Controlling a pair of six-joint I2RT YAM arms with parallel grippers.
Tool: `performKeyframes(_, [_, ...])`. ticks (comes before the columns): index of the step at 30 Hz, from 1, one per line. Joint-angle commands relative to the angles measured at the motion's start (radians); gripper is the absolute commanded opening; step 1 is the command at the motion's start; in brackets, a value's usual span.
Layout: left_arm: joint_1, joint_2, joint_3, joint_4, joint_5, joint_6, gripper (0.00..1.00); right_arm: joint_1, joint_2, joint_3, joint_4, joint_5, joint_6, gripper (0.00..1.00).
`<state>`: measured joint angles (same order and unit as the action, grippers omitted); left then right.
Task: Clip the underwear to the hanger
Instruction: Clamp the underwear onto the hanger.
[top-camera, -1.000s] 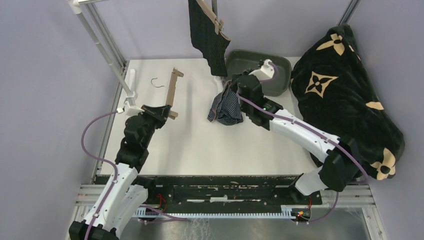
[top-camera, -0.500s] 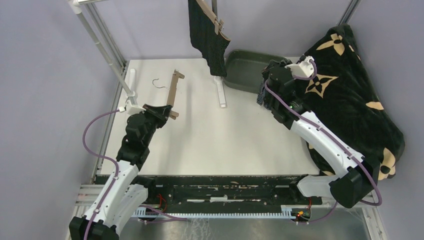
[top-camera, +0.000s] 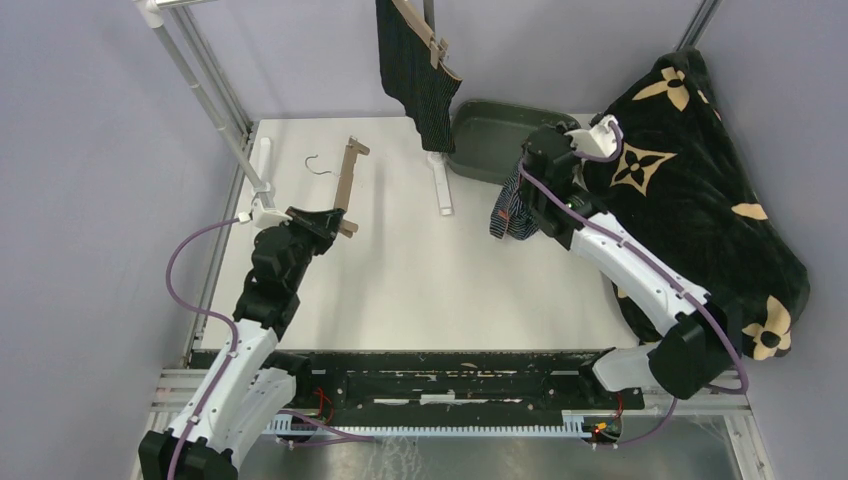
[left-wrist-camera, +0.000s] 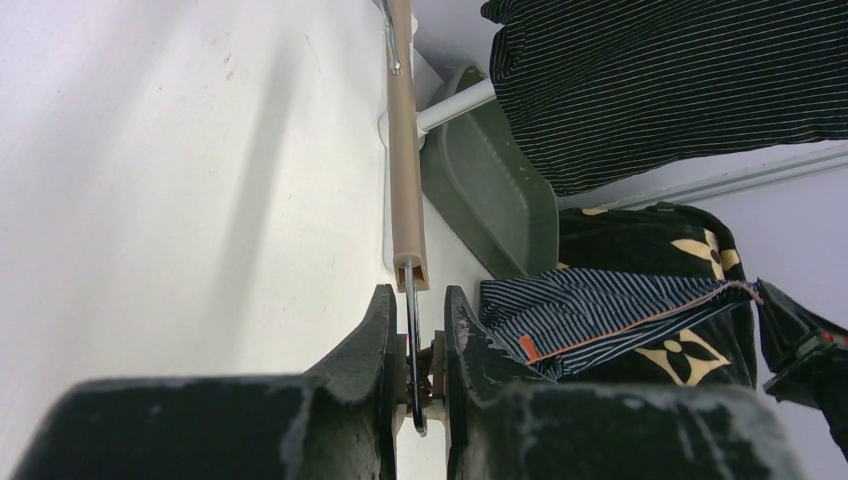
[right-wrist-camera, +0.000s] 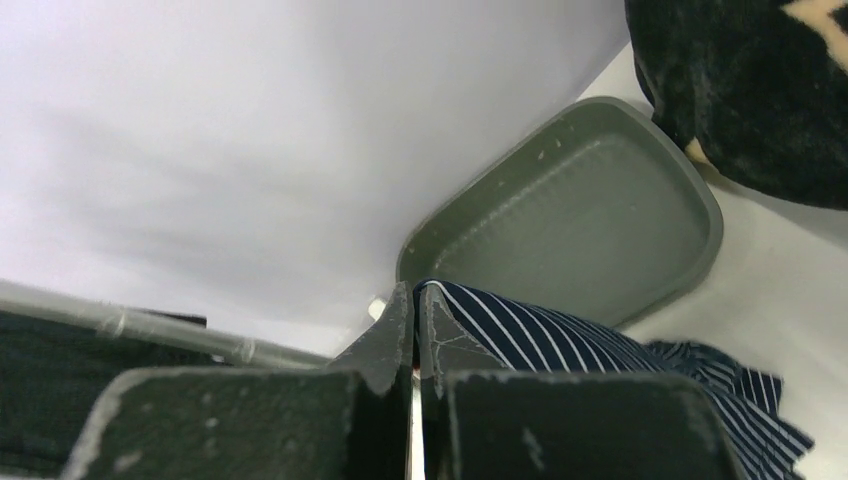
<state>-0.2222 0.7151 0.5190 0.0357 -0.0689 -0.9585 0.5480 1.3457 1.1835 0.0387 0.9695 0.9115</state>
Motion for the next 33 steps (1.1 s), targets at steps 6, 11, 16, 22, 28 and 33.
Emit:
performKeyframes(6, [-0.003, 0.034, 0.006, 0.113, 0.013, 0.023, 0.03, -0.108, 0.156, 0.262, 0.060, 0.036, -0.007, 0.00])
performKeyframes(11, [-0.002, 0.016, -0.004, 0.108, 0.003, 0.028, 0.03, -0.098, 0.046, 0.121, -0.048, 0.057, 0.152, 0.00])
performKeyframes(16, [-0.002, -0.013, -0.014, 0.095, -0.010, 0.040, 0.03, 0.078, -0.129, -0.212, -0.100, 0.104, 0.333, 0.02])
performKeyframes(22, [0.000, -0.033, -0.020, 0.081, -0.013, 0.053, 0.03, 0.314, -0.096, -0.340, -0.097, 0.125, 0.399, 0.54])
performKeyframes(28, [-0.002, -0.044, -0.028, 0.076, -0.026, 0.062, 0.03, 0.379, -0.053, -0.214, -0.250, 0.220, 0.309, 0.72])
performKeyframes(33, [-0.001, -0.030, -0.032, 0.087, -0.023, 0.061, 0.03, 0.369, -0.040, -0.140, -0.229, 0.191, -0.011, 0.75])
